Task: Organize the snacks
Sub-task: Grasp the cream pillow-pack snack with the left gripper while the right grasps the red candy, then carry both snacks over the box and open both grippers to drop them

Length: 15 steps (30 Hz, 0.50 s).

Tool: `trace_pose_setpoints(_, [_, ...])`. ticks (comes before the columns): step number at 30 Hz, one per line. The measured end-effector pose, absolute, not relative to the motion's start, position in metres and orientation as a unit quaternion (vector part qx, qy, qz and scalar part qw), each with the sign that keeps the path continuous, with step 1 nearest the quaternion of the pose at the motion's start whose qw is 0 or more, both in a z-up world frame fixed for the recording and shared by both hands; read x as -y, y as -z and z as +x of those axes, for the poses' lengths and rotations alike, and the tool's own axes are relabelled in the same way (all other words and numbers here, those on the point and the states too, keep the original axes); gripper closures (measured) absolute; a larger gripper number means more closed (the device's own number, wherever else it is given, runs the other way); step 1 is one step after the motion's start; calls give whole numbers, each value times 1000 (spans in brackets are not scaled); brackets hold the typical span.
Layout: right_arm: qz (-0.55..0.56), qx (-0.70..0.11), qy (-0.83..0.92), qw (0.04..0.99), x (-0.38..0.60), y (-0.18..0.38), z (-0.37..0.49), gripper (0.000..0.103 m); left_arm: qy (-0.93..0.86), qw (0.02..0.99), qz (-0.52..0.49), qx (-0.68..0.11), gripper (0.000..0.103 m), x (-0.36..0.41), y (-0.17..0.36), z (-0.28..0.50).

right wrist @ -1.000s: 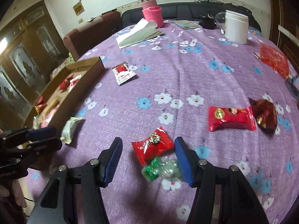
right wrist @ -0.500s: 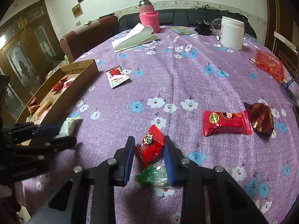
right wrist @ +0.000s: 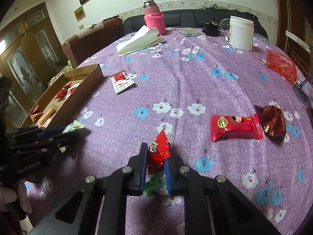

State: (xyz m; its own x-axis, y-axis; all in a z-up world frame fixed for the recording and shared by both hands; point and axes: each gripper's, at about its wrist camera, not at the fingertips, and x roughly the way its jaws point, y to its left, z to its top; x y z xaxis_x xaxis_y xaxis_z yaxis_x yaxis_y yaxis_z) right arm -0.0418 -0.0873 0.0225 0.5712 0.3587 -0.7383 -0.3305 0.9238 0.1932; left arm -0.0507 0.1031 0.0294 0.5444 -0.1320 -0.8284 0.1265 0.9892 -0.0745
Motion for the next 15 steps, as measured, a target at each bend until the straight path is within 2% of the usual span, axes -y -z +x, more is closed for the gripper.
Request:
trace_pose_setpoints(8, [41, -398, -203, 894, 95, -31, -47, 85, 99, 888, -45, -446, 79, -111, -49, -63])
trace_pose_setpoints(15, [41, -392, -195, 898, 96, -33, -47, 85, 98, 896, -105, -421, 79, -150, -73, -83])
